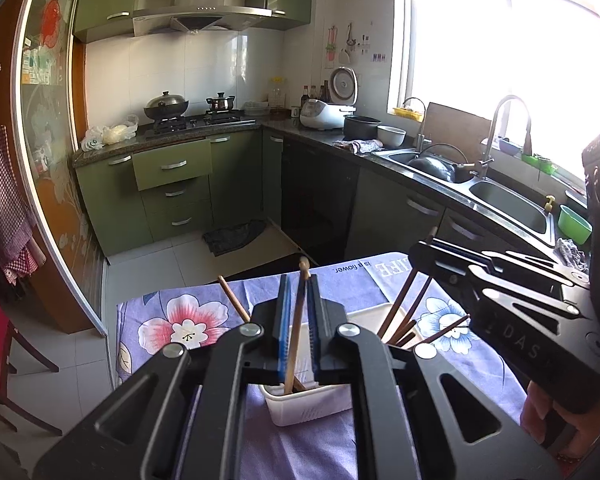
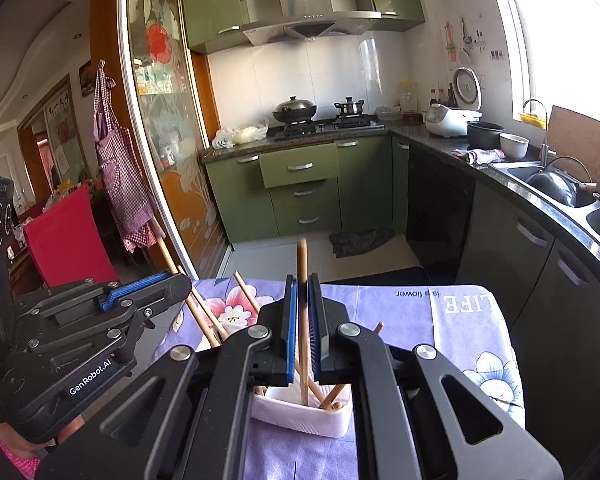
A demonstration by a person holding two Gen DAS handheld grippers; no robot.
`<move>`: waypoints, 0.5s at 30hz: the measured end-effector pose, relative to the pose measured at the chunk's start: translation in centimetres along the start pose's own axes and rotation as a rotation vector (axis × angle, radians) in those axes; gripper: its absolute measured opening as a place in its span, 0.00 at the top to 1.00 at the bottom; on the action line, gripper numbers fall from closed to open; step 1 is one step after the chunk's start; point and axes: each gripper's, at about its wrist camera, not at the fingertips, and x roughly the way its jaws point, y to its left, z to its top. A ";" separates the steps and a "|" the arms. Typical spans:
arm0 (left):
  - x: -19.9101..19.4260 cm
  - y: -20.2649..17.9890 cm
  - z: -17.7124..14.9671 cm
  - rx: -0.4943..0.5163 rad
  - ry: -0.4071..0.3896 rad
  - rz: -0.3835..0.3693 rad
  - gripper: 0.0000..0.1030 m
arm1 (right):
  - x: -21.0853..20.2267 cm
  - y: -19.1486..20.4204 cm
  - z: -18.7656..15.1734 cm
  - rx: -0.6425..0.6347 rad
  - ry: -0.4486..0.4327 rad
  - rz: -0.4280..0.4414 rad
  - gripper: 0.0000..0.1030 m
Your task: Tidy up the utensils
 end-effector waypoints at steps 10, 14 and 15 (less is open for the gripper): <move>-1.2 0.1 -1.9 -0.011 -0.052 0.021 0.35 | -2.8 0.4 -2.4 -0.019 -0.039 0.002 0.69; -4.6 0.7 -2.3 -0.030 -0.140 0.039 0.06 | -7.7 -0.1 -3.5 -0.015 -0.138 -0.004 0.24; -5.4 0.8 -2.6 -0.025 -0.156 0.049 0.06 | -8.9 -0.4 -4.0 -0.010 -0.159 -0.004 0.10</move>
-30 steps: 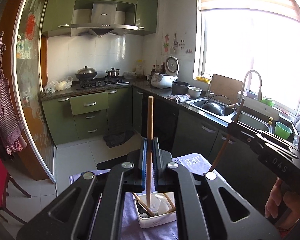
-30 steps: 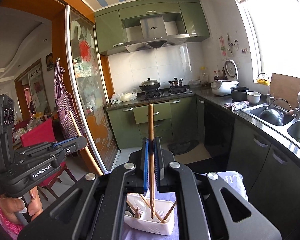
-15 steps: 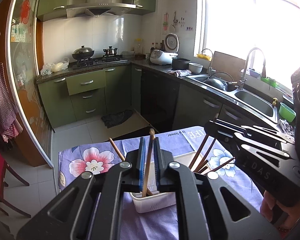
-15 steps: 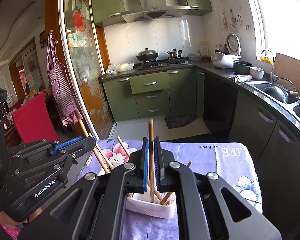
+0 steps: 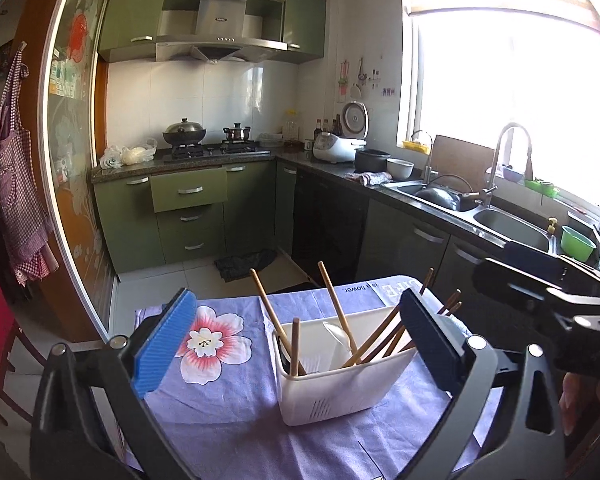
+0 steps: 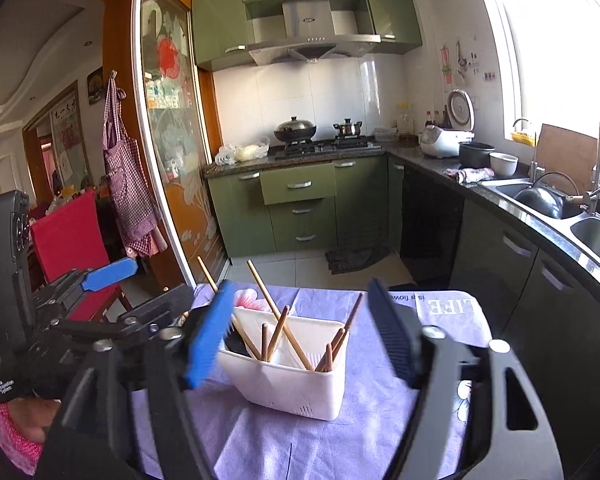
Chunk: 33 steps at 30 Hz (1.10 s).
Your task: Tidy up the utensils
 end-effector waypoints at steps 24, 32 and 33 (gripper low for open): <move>-11.2 1.9 -10.4 -0.052 -0.004 0.054 0.06 | -13.3 1.1 -13.7 0.003 -0.088 -0.174 0.04; -11.8 1.6 -10.5 -0.043 -0.001 0.061 0.06 | -13.0 1.0 -13.3 0.001 -0.079 -0.194 0.04; -11.8 1.6 -10.5 -0.041 0.002 0.060 0.06 | -13.0 1.0 -13.2 0.004 -0.079 -0.195 0.04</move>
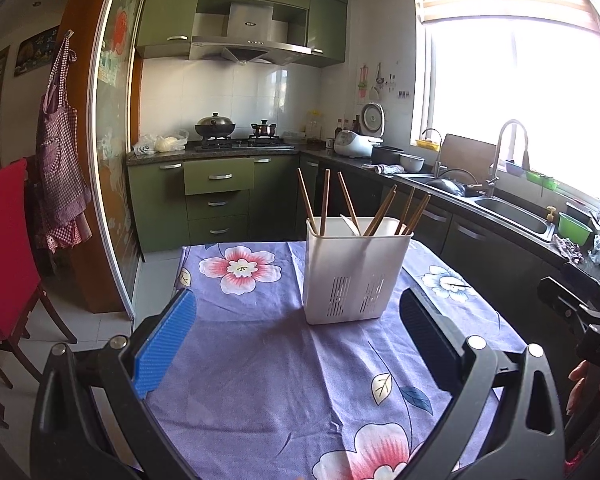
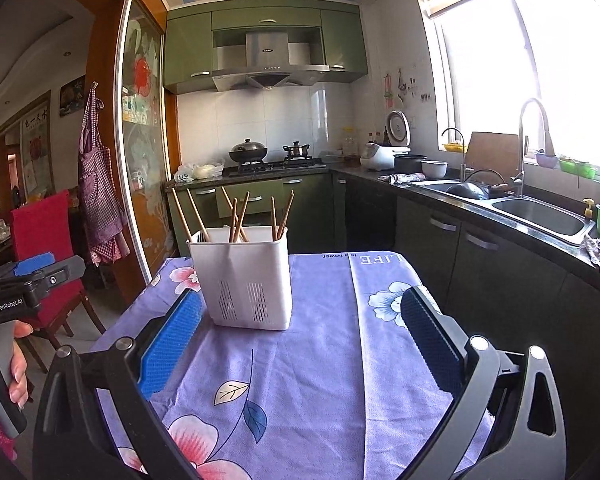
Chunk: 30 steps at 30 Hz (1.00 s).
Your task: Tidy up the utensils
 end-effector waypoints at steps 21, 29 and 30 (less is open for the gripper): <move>-0.2 0.9 0.0 -0.018 0.001 0.005 0.06 | 0.9 0.4 0.3 -0.008 0.015 0.017 0.04; -0.2 1.1 0.0 -0.018 -0.002 0.014 0.06 | 1.2 0.7 0.2 -0.013 0.020 0.022 0.04; -0.2 1.1 0.0 -0.017 -0.001 0.014 0.06 | 1.2 0.7 0.2 -0.013 0.021 0.022 0.04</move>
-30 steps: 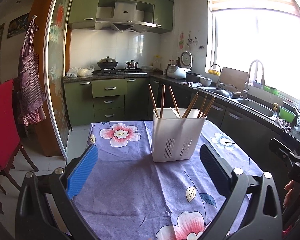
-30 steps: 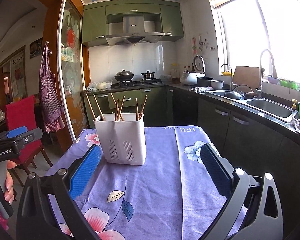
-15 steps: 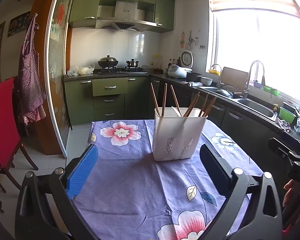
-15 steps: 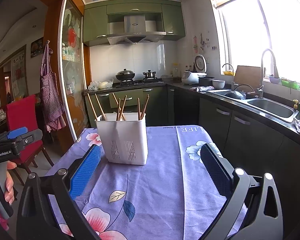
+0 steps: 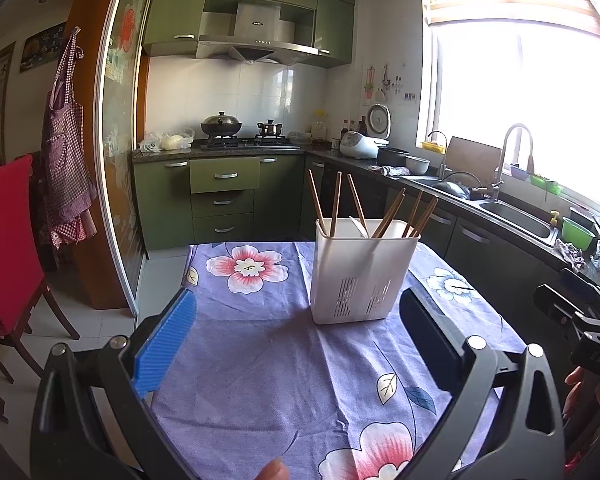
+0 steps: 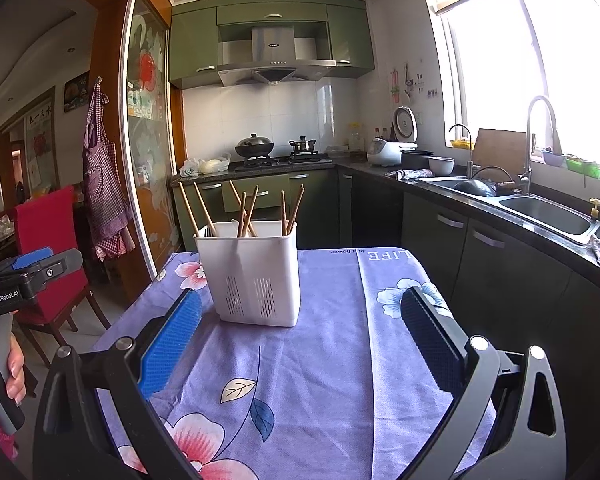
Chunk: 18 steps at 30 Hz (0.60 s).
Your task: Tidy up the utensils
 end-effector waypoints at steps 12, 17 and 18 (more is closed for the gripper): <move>0.0 0.2 -0.1 -0.003 0.005 0.000 0.06 | 0.2 0.2 0.0 -0.001 0.001 0.000 0.04; 0.1 0.2 -0.1 -0.003 0.007 0.002 0.06 | 0.2 0.2 -0.1 -0.002 0.004 0.002 0.04; 0.1 0.2 -0.2 -0.004 0.009 0.002 0.06 | 0.2 0.3 -0.1 -0.001 0.004 0.002 0.04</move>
